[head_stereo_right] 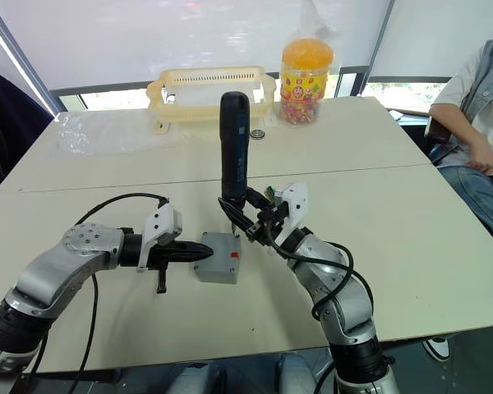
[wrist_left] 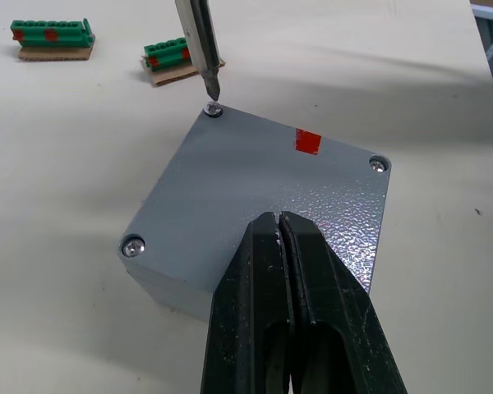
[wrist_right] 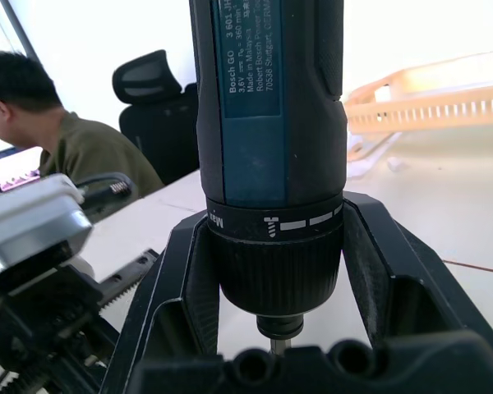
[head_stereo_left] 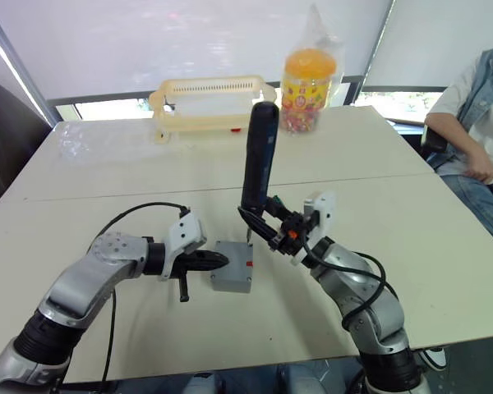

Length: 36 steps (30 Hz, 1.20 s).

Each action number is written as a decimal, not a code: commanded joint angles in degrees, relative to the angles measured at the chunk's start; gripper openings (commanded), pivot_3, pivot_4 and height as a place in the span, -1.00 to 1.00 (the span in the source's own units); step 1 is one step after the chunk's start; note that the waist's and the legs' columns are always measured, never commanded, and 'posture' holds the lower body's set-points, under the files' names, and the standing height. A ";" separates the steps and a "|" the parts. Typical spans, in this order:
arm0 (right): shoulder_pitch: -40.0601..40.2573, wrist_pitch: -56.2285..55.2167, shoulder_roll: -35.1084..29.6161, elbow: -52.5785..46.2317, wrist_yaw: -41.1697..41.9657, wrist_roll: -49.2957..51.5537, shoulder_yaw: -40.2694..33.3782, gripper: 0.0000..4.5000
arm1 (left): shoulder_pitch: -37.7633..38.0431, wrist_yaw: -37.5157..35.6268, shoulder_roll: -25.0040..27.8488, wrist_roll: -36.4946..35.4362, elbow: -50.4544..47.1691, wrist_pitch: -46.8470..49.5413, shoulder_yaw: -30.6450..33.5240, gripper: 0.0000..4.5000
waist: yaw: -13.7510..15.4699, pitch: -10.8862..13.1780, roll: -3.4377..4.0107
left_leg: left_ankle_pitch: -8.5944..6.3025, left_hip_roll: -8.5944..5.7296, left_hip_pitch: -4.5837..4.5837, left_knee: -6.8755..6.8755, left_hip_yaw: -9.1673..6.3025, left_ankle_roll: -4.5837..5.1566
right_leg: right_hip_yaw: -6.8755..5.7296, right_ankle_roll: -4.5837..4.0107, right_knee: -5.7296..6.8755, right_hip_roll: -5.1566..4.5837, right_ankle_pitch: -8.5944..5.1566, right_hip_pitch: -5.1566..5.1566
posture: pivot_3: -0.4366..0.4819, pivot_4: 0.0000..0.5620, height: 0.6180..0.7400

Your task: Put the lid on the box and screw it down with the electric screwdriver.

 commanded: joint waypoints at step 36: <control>-1.71 -3.65 -0.10 -1.81 -0.43 -0.06 0.25 -0.25 | 1.13 0.61 -0.41 0.17 -1.91 3.74 -0.66 -1.00 | 0.02 -0.01 0.00 | -0.03 0.06 0.66 -0.11 -0.03 0.05 | -0.01 -0.05 -0.10 0.03 -0.04 0.66 | -0.05 -0.47 1.00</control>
